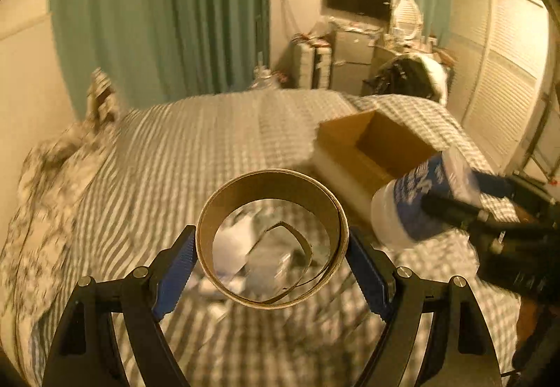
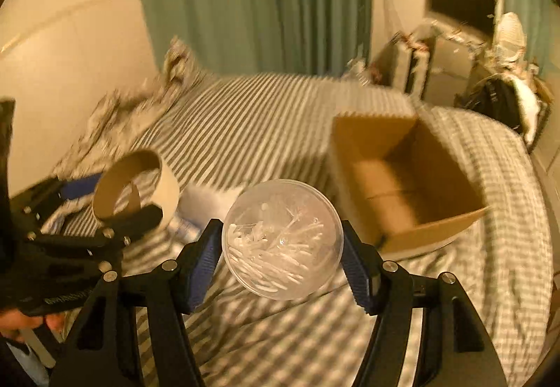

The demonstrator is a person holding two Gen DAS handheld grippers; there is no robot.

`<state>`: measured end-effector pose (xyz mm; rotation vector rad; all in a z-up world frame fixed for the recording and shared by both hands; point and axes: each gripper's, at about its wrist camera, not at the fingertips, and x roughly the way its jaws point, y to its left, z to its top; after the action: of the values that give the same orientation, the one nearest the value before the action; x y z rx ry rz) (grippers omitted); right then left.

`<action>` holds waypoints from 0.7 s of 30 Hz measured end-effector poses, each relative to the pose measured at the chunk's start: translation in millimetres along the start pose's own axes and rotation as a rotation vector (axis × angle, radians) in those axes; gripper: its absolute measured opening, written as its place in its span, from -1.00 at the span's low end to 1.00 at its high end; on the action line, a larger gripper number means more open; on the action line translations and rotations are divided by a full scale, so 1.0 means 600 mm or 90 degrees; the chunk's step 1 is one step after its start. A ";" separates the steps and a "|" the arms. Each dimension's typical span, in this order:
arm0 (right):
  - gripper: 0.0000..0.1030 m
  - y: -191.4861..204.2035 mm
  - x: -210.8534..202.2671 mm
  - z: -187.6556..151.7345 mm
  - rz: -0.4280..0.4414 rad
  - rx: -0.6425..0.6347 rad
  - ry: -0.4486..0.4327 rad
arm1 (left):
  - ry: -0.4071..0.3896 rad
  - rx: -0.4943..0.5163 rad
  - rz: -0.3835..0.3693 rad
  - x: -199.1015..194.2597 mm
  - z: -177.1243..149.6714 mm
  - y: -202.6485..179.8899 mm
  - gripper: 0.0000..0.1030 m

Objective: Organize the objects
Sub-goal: 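Carry the tape roll and clear container into the cardboard box and release both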

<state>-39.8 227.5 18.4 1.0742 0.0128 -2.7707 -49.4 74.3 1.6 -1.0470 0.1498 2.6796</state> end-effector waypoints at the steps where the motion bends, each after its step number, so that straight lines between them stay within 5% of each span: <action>1: 0.26 -0.018 -0.008 0.009 -0.010 0.007 -0.008 | -0.002 0.009 -0.008 0.008 0.012 -0.016 0.65; 11: 0.25 -0.202 0.028 0.078 -0.093 0.074 -0.022 | 0.015 0.076 -0.091 0.146 0.132 -0.172 0.65; 21: 0.26 -0.301 0.121 0.065 -0.105 0.107 0.021 | 0.079 0.117 -0.133 0.291 0.160 -0.237 0.67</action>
<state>-147.7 391.7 -11.2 1.2096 -0.1346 -2.9453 -195.9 264.4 -46.6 -1.1055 0.2886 2.3664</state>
